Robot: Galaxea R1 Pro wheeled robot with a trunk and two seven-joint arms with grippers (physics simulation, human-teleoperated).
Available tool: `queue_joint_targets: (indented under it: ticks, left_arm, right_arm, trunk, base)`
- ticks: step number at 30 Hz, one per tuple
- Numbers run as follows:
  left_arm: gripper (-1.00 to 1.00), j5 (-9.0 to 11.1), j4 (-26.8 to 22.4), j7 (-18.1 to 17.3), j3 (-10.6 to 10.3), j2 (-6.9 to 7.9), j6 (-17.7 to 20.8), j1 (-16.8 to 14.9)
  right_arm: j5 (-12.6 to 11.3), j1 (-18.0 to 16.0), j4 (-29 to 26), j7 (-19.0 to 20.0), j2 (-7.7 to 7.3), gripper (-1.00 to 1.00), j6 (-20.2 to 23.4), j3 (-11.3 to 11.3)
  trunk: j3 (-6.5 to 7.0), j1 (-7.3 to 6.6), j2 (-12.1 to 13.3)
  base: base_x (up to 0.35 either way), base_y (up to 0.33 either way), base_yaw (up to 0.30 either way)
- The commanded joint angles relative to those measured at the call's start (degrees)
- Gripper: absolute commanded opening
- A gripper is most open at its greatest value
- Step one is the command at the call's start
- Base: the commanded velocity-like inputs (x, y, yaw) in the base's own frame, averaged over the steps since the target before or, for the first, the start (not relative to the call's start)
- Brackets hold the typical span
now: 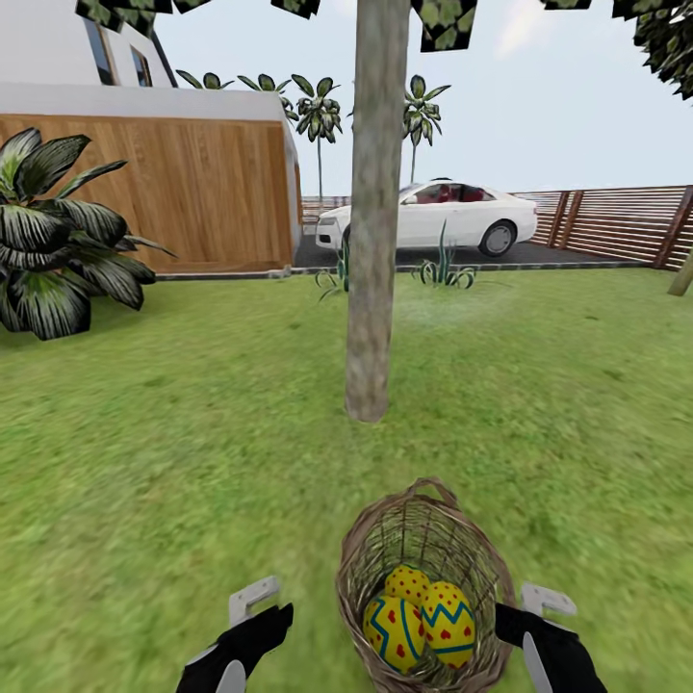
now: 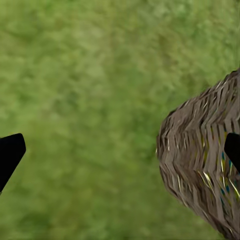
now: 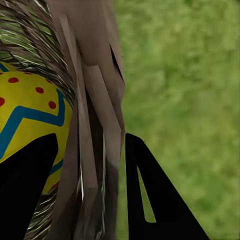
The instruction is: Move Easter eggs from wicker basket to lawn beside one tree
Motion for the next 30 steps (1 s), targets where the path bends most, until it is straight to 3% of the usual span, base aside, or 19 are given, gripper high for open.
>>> queue_joint_targets:
  ticks: [1,30]
  left_arm:
    - [1.0,0.6,-0.08,0.54,-0.09,0.02,0.13,-0.03]
    - [1.0,0.6,-0.09,0.63,-0.09,0.02,0.13,-0.03]
  right_arm:
    - [-0.23,-0.04,-0.12,-0.11,0.03,-1.0,0.25,-0.07]
    - [-0.23,-0.04,-0.04,-0.2,-0.2,-1.0,-0.74,-0.42]
  trunk:
    - [-0.06,0.02,-0.03]
    - [-0.06,0.02,-0.03]
  base:
    - [0.331,0.0,0.0]
    - [0.329,-0.124,0.0]
